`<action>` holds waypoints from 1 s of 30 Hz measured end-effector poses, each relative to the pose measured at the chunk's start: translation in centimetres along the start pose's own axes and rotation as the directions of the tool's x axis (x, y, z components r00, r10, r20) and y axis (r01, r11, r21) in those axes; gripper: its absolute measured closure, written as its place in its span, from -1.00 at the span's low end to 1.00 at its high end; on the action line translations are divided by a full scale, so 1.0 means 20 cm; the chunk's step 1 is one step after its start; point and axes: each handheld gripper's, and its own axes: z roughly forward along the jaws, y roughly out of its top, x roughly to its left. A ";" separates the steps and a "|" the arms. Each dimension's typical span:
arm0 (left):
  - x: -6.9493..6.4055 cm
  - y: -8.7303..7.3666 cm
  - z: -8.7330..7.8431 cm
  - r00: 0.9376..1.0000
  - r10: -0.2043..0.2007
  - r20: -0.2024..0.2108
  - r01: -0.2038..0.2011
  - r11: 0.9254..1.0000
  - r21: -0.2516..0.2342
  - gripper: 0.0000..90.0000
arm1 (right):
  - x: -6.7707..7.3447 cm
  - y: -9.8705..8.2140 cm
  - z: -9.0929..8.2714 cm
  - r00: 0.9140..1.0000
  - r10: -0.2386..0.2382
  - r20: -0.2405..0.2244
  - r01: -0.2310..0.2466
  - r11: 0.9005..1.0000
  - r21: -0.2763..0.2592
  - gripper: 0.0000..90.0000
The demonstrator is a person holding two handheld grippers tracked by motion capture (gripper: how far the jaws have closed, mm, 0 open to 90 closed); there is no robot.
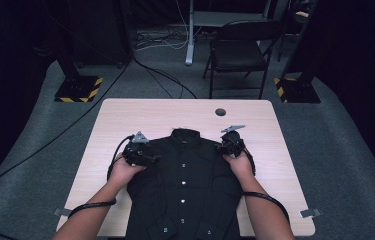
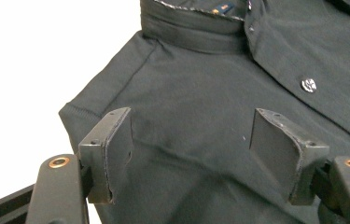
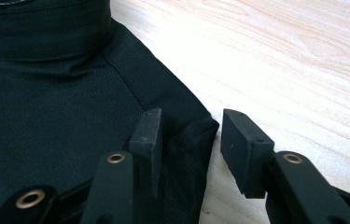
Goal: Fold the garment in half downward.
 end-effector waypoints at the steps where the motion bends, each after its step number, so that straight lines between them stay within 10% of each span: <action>1: 0.00 0.01 0.01 1.000 0.002 -0.008 -0.002 1.000 0.002 -0.35 | 0.00 0.00 0.00 1.000 0.000 0.000 0.000 1.000 0.001 0.29; 30: 0.22 0.09 0.01 0.988 -0.141 -0.067 0.140 0.990 -0.023 -0.15 | 0.00 0.01 0.00 1.000 -0.004 0.000 0.004 1.000 0.021 0.30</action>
